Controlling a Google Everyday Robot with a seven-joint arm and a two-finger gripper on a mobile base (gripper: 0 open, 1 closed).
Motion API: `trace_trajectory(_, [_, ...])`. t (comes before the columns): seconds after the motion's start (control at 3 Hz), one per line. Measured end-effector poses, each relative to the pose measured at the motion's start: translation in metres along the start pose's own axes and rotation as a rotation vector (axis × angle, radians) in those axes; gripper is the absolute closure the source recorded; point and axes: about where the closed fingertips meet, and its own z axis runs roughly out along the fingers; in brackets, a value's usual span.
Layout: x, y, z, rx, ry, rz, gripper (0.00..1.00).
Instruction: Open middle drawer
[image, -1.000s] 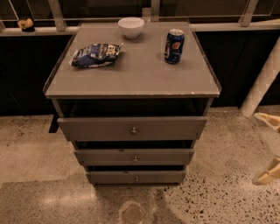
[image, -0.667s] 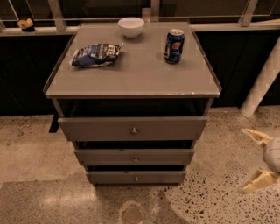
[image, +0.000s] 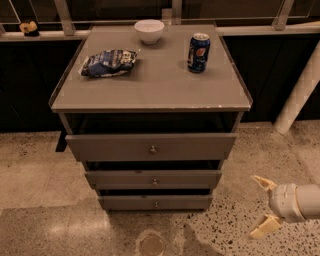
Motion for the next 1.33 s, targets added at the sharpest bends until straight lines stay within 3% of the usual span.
trace_trajectory(0.67, [0.045,0.008,0.087,-0.128,-0.019,0.104,0.00])
trace_trajectory(1.0, [0.050,0.009,0.116,-0.190,-0.031,0.119,0.00])
trace_trajectory(1.33, [0.016,-0.004,0.144,-0.252,-0.062,0.069,0.00])
